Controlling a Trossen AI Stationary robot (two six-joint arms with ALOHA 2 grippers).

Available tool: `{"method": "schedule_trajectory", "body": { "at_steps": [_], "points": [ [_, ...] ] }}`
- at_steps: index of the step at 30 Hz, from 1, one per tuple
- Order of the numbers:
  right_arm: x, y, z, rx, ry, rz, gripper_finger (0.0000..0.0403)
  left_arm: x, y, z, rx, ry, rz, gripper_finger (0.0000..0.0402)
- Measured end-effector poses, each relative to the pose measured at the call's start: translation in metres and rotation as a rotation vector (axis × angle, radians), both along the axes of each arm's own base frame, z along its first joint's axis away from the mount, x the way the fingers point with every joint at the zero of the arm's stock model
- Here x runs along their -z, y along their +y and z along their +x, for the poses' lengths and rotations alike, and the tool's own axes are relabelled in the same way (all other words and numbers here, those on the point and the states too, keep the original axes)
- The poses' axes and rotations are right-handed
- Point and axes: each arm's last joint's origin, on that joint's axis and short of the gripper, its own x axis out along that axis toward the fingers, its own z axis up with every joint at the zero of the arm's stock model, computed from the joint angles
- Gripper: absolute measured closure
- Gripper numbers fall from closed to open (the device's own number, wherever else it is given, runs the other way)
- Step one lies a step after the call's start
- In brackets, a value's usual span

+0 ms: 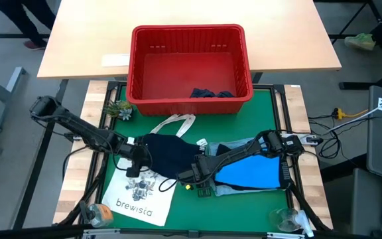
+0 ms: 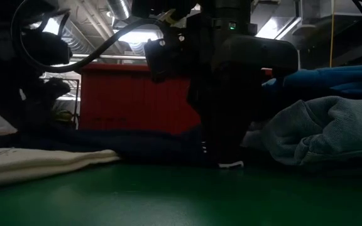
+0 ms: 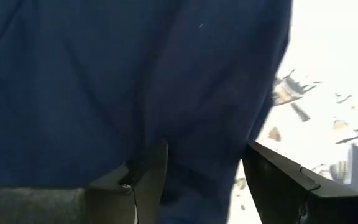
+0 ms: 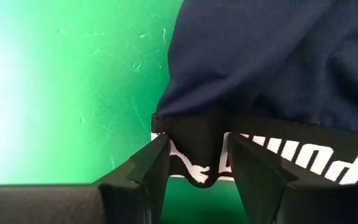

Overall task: Fold Laundry from Bin
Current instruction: Stack the dark blue boxer on top of the blue short

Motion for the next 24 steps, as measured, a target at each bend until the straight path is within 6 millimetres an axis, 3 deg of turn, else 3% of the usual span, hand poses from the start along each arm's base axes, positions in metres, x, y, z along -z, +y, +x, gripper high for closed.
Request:
{"method": "schedule_trajectory", "body": {
  "at_steps": [17, 24],
  "points": [
    [0.000, 0.000, 0.000, 0.000, 0.000, 0.000, 0.0235, 0.027, 0.006, -0.014, 0.020, 0.004, 0.064, 0.0203],
    [0.000, -0.001, 0.001, 0.002, -0.011, -0.022, 0.0275, 0.031, 0.008, -0.013, -0.012, -0.002, 0.121, 0.0275]
  ]
}}
